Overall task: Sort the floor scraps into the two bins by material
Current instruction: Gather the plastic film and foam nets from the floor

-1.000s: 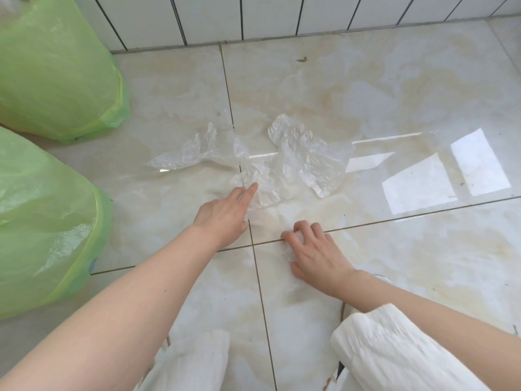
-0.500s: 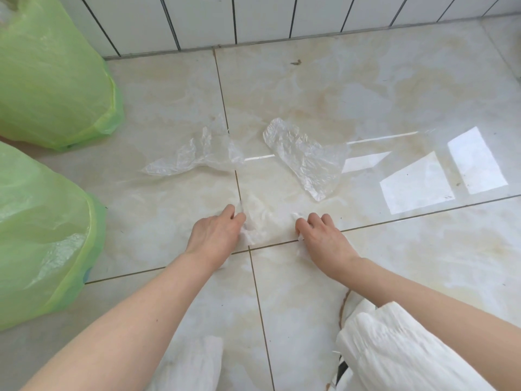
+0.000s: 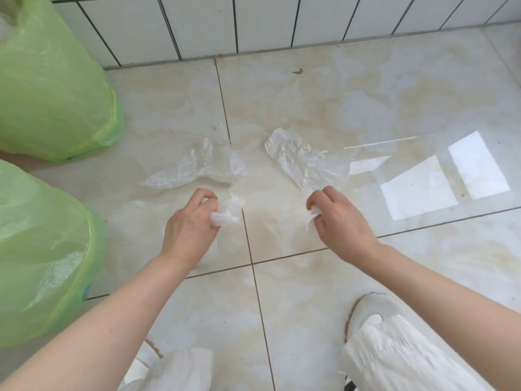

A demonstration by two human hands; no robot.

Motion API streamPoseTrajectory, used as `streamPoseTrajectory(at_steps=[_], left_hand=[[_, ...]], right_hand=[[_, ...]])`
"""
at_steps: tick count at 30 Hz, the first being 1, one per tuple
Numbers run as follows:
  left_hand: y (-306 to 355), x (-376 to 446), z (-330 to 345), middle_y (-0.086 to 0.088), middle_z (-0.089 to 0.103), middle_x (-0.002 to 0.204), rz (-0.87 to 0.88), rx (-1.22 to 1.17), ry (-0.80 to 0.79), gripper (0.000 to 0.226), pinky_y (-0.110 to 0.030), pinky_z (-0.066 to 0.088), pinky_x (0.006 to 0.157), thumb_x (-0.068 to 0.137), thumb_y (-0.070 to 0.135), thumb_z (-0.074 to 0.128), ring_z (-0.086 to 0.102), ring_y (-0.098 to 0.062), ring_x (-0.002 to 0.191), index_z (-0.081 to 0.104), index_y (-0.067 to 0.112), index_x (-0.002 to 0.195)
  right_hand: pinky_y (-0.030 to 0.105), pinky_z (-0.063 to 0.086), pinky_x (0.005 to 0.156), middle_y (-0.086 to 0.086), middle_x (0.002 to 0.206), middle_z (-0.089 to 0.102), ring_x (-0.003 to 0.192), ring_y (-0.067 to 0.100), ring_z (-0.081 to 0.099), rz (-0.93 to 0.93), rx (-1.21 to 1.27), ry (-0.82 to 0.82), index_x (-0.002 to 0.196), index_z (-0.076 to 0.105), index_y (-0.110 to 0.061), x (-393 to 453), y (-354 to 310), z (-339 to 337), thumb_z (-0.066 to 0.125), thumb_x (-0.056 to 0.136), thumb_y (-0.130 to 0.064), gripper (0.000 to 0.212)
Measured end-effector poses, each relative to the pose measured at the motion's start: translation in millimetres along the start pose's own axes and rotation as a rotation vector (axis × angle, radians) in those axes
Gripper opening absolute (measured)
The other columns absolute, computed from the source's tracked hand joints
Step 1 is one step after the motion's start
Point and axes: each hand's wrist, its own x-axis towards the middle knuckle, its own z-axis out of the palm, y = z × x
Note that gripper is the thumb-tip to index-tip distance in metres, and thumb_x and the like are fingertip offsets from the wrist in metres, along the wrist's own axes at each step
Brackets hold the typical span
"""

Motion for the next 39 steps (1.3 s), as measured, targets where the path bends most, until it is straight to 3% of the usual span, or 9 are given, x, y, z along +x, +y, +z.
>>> streamPoseTrajectory(at_steps=[5, 7, 10, 13, 16, 20, 25, 31, 39], left_hand=[[-6.5, 42.3, -27.8, -0.008, 0.052, 0.103, -0.117, -0.074, 0.156, 0.012, -0.039, 0.042, 0.056, 0.078, -0.001, 0.055, 0.056, -0.038, 0.072, 0.053, 0.009, 0.083], [-7.5, 59.9, -34.5, -0.010, 0.050, 0.109, -0.170, -0.065, 0.152, 0.025, -0.045, 0.045, 0.063, 0.080, -0.003, 0.049, 0.056, -0.041, 0.080, 0.052, 0.012, 0.099], [-10.5, 81.0, -35.1, -0.010, 0.045, 0.122, -0.219, -0.018, 0.038, 0.062, -0.045, 0.045, 0.071, 0.083, -0.005, 0.044, 0.055, -0.039, 0.093, 0.036, 0.026, 0.136], [-15.7, 89.7, -21.8, -0.004, 0.037, 0.132, -0.192, 0.104, -0.105, 0.082, -0.041, 0.043, 0.071, 0.085, -0.007, 0.038, 0.048, -0.034, 0.103, 0.013, 0.042, 0.147], [-18.9, 88.0, -7.5, 0.001, 0.020, 0.149, -0.168, 0.220, -0.283, 0.090, -0.041, 0.044, 0.076, 0.086, -0.008, 0.033, 0.040, -0.034, 0.112, 0.001, 0.052, 0.144], [-16.2, 85.7, 6.5, 0.003, 0.018, 0.148, -0.136, 0.314, -0.372, 0.075, -0.036, 0.046, 0.075, 0.091, 0.002, 0.039, 0.034, -0.034, 0.113, 0.013, 0.048, 0.144], [-16.7, 82.9, 14.2, -0.002, 0.032, 0.132, -0.122, 0.300, -0.331, 0.061, -0.033, 0.043, 0.063, 0.090, 0.013, 0.053, 0.039, -0.029, 0.107, 0.029, 0.037, 0.140], [-15.1, 74.7, 16.0, -0.005, 0.042, 0.113, -0.162, 0.190, -0.280, 0.041, -0.034, 0.038, 0.059, 0.084, 0.001, 0.052, 0.050, -0.027, 0.094, 0.046, 0.021, 0.119], [-15.2, 62.1, -9.8, -0.004, 0.045, 0.099, -0.372, -0.192, -0.209, 0.020, -0.036, 0.048, 0.072, 0.083, 0.006, 0.048, 0.057, -0.032, 0.090, 0.059, 0.015, 0.097]], right_hand=[[0.038, 0.046, 0.062, 0.008, 0.103, 0.050, 0.094, 0.030, 0.050, -0.041, -0.028, 0.134, 0.108, 0.054, -0.011, 50.1, 0.7, -18.9, 0.047, 0.080, 0.000, 0.030], [0.038, 0.045, 0.066, 0.010, 0.106, 0.050, 0.098, 0.032, 0.049, -0.017, -0.069, 0.143, 0.112, 0.053, -0.009, 72.4, 6.4, -18.0, 0.046, 0.081, -0.001, 0.033], [0.040, 0.045, 0.074, 0.013, 0.117, 0.046, 0.105, 0.034, 0.045, 0.073, -0.178, 0.021, 0.121, 0.048, -0.007, 97.9, 15.0, -7.8, 0.045, 0.085, -0.006, 0.035], [0.049, 0.046, 0.083, 0.013, 0.132, 0.035, 0.118, 0.037, 0.036, 0.163, -0.311, -0.164, 0.127, 0.040, -0.007, 106.4, 20.5, 6.1, 0.049, 0.091, -0.028, 0.043], [0.051, 0.046, 0.084, 0.011, 0.138, 0.028, 0.123, 0.037, 0.031, 0.202, -0.312, -0.256, 0.130, 0.034, -0.011, 103.7, 22.4, 18.4, 0.052, 0.087, -0.045, 0.058], [0.046, 0.044, 0.080, 0.010, 0.136, 0.030, 0.119, 0.036, 0.034, 0.176, -0.410, -0.240, 0.130, 0.033, -0.013, 103.4, 18.8, 25.1, 0.051, 0.087, -0.038, 0.053], [0.037, 0.039, 0.063, 0.014, 0.125, 0.035, 0.108, 0.035, 0.038, 0.225, -0.445, -0.203, 0.124, 0.036, -0.009, 110.0, 11.2, 35.2, 0.048, 0.085, -0.008, 0.040], [0.039, 0.048, 0.072, 0.012, 0.118, 0.041, 0.099, 0.032, 0.048, 0.113, -0.310, -0.206, 0.127, 0.038, -0.011, 105.1, 11.4, 37.8, 0.054, 0.079, 0.007, 0.054], [0.030, 0.040, 0.069, 0.003, 0.096, 0.043, 0.080, 0.028, 0.051, 0.117, 0.086, -0.184, 0.110, 0.050, -0.016, 83.6, -37.7, 17.7, 0.046, 0.085, -0.003, 0.028]])
